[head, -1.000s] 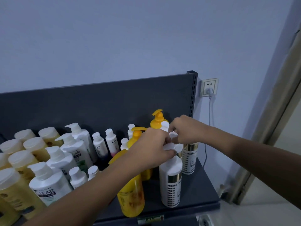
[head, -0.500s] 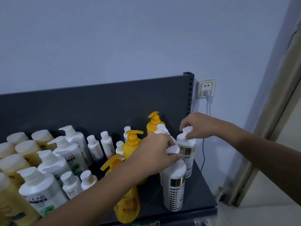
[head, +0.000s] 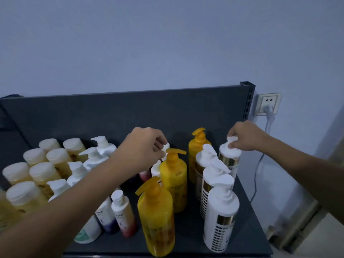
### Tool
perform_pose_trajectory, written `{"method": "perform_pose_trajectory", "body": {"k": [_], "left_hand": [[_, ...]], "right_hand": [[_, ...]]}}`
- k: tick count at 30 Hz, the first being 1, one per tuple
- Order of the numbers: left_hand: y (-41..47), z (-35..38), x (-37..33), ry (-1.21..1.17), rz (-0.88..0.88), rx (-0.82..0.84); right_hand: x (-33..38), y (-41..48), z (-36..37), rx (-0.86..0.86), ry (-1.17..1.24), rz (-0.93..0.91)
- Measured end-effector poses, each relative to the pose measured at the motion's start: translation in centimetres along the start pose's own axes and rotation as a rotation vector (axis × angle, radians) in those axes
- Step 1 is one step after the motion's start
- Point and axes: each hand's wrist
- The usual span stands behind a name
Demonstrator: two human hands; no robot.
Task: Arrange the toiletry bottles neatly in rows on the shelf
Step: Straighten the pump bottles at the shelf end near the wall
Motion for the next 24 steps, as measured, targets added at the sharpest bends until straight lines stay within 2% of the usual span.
{"method": "perform_pose_trajectory", "body": {"k": [4, 7, 9, 13, 15, 18, 24], "left_hand": [[0.8, 0.6, 2.2, -0.031, -0.033, 0.046], [1.6, 1.9, 2.2, -0.041, -0.007, 0.124], [2.5, 2.8, 2.1, -0.012, 0.042, 0.165], [4.2, 4.1, 1.9, 0.070, 0.089, 0.225], [4.5, 4.5, 2.1, 0.107, 0.084, 0.234], [4.7, 5.1, 2.8, 0.128, 0.066, 0.249], [4.6, 5.6, 3.7, 0.065, 0.041, 0.195]], "right_hand": [[0.5, 1.7, -0.2, 0.079, -0.010, 0.004], [0.7, 2.4, -1.1, 0.230, -0.072, -0.002], [1.2, 2.9, -2.0, 0.269, -0.090, -0.018], [3.2, 4.3, -3.0, 0.043, 0.073, -0.142], [4.5, 5.0, -3.2, 0.082, 0.131, -0.258], [6.2, 6.1, -2.8, 0.194, 0.058, -0.343], [8.2, 7.0, -1.6, 0.041, 0.116, -0.311]]}}
Point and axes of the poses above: each hand's wrist, its own y-axis towards the middle knuckle, its own z-axis out of the palm, x = y × z, and after that the axes turned 11 degrees about -y, right-handed
